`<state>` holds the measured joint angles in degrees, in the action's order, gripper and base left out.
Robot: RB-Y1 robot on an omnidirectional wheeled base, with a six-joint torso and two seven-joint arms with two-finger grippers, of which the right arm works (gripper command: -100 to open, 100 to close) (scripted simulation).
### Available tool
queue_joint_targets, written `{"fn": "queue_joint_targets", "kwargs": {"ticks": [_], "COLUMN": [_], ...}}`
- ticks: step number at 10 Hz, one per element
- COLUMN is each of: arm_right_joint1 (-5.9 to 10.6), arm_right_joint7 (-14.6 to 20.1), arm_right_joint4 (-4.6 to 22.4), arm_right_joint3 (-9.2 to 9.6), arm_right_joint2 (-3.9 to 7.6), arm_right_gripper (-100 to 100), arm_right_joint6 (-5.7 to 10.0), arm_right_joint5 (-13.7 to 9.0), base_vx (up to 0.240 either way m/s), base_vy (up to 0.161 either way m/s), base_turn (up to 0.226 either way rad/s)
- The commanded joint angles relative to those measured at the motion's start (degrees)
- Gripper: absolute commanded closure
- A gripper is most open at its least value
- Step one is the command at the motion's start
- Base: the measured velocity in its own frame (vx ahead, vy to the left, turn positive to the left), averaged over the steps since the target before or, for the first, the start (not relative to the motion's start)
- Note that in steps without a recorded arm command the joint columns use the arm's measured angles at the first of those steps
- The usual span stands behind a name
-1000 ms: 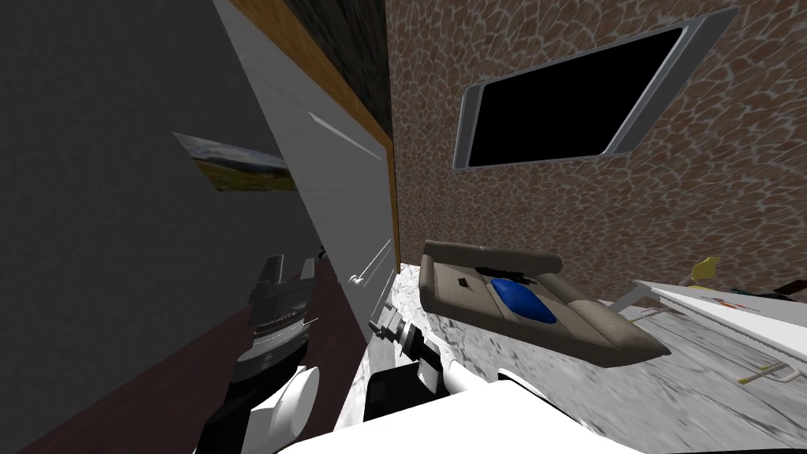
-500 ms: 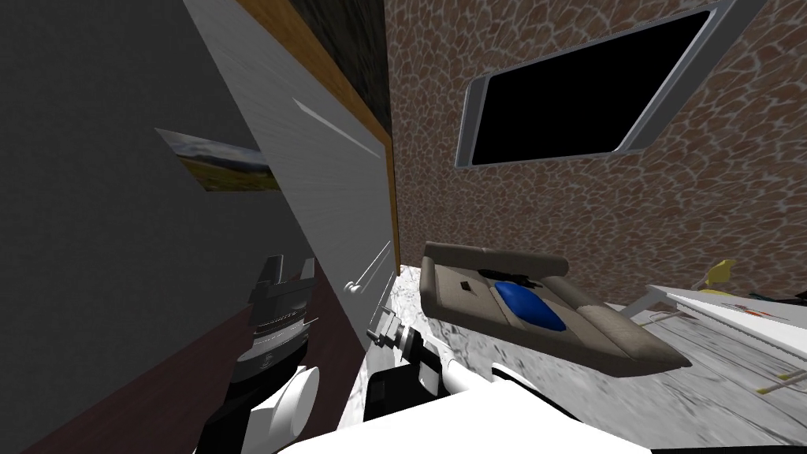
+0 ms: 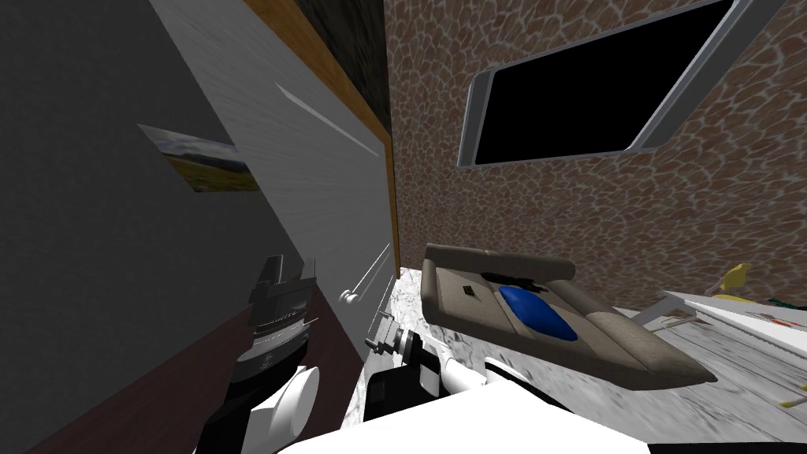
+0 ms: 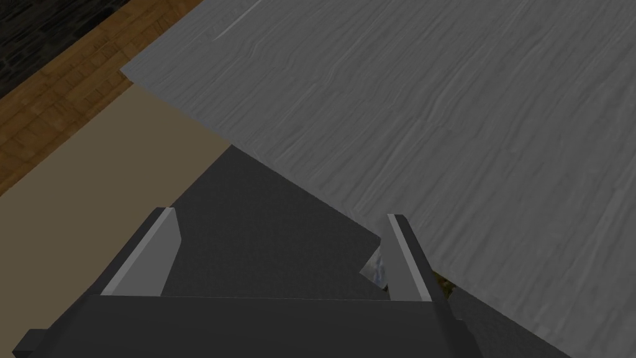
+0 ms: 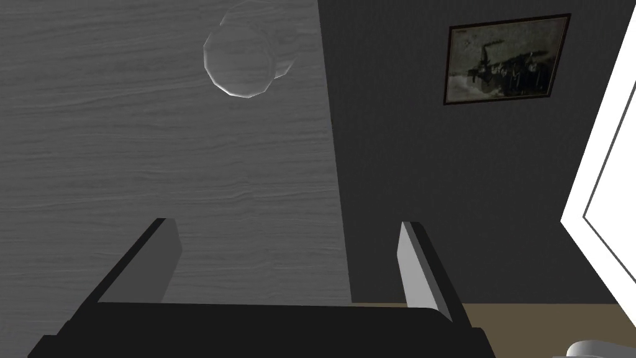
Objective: Push the door open
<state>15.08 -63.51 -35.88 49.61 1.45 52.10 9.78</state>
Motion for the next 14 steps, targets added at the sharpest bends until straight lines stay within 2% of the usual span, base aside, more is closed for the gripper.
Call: {"fn": "queue_joint_targets", "kwargs": {"ticks": [1,2,5,6,9,10,11,13,14], "arm_right_joint1": [0.75,1.37,2.29,3.05,3.71,3.48,3.47,3.47,3.40], "arm_right_joint7": [-1.2,-2.2,-3.8,-5.1,-6.2,-5.8,-6.0,-6.0,-6.1], "arm_right_joint4": [1.8,3.2,5.4,7.2,8.8,8.4,8.5,8.5,8.4], "arm_right_joint3": [0.69,1.43,2.52,3.44,4.23,3.93,3.85,3.85,3.72], "arm_right_joint2": [-0.52,-0.89,-1.56,-2.15,-2.75,-2.61,-0.87,-0.87,0.05], "arm_right_gripper": [-100,-100,-100,-100,-100,-100,-100,-100,-100], "arm_right_joint6": [0.52,0.95,1.59,2.12,2.58,2.45,2.47,2.47,2.35], "arm_right_joint5": [0.1,0.2,0.4,0.6,0.7,0.6,0.5,0.5,0.4], "base_vx": [0.108,0.118,0.119,0.127,0.086,0.042,0.057,0.036,0.063], "base_vy": [0.004,0.008,-0.010,0.008,0.008,0.007,0.137,0.099,0.127], "base_turn": [-0.008,-0.010,-0.009,-0.013,-0.006,-0.001,0.040,-0.003,0.054]}}
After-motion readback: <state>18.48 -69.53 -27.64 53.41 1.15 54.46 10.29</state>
